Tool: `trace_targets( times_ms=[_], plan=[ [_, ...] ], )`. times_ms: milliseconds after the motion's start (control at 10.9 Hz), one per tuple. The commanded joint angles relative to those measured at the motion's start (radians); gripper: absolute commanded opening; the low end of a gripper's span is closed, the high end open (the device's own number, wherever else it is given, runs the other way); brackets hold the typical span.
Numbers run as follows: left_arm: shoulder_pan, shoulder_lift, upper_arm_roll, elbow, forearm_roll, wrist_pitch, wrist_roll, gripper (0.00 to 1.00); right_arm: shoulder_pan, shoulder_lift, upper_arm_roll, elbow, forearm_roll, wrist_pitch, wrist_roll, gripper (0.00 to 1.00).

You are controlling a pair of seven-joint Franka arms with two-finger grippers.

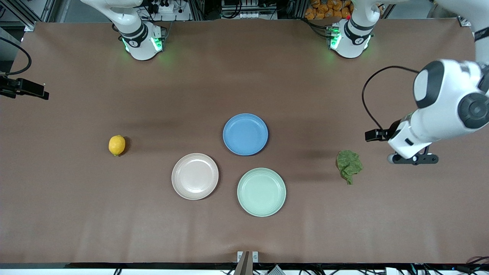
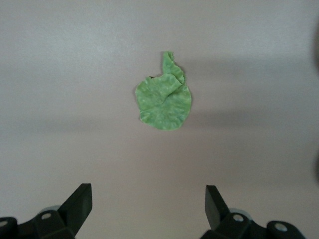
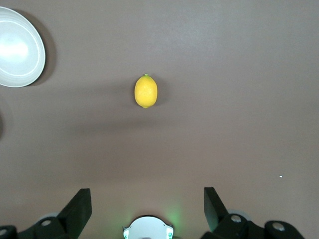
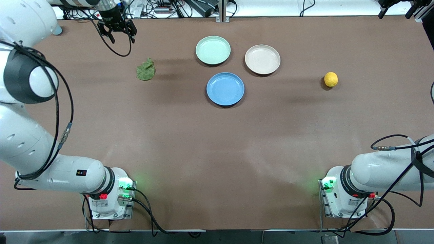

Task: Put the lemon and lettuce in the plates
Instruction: 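Reach the left gripper down to the green lettuce leaf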

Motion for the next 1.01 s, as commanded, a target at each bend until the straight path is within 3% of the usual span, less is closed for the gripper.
trace_targets(
  times_ms=[0, 459, 918],
  plan=[
    [-0.003, 0.123, -0.003, 0.002, 0.019, 0.108, -0.001, 1.00, -0.016, -0.004, 0.017, 0.000, -0.007, -0.001, 0.015, 1.00],
    [-0.001, 0.294, -0.003, -0.001, 0.077, 0.334, -0.018, 1.00, -0.013, -0.007, 0.017, -0.034, -0.005, 0.028, 0.015, 1.00],
    [0.002, 0.362, -0.003, 0.003, 0.071, 0.397, -0.023, 1.00, -0.015, -0.015, 0.017, -0.099, 0.001, 0.100, 0.015, 1.00]
  ],
)
